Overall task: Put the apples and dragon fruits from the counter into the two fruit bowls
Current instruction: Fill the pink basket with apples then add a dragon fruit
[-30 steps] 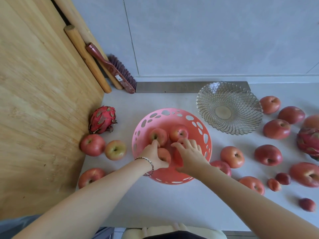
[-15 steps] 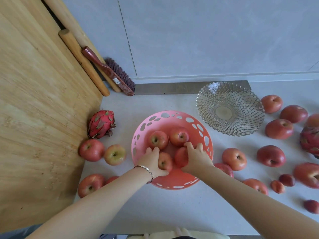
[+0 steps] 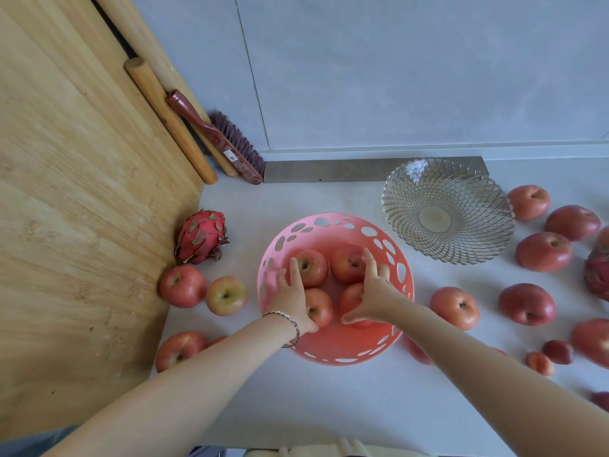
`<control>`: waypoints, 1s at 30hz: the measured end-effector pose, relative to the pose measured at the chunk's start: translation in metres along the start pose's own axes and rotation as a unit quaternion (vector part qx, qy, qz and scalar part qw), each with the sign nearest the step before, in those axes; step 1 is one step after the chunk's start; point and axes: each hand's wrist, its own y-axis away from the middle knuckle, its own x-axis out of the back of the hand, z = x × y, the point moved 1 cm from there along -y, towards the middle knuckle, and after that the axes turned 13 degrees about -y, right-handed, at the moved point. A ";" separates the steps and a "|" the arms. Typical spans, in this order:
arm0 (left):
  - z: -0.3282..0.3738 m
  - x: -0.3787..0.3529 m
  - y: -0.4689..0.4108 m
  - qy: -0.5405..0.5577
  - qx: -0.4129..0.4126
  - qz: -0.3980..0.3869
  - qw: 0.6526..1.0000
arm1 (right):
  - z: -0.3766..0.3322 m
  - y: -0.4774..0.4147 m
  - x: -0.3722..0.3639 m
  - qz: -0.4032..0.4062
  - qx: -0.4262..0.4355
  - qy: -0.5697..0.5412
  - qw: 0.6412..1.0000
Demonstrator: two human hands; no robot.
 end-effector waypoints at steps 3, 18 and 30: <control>-0.004 0.005 -0.008 0.047 -0.033 -0.047 0.997 | -0.003 -0.011 0.007 -0.024 0.017 0.010 1.000; -0.008 0.020 -0.010 -0.004 -0.068 -0.044 0.997 | 0.005 -0.014 0.016 0.001 0.041 -0.029 0.999; -0.110 0.051 0.022 0.084 -0.042 0.214 0.972 | -0.075 0.042 -0.017 -0.002 0.200 0.054 0.978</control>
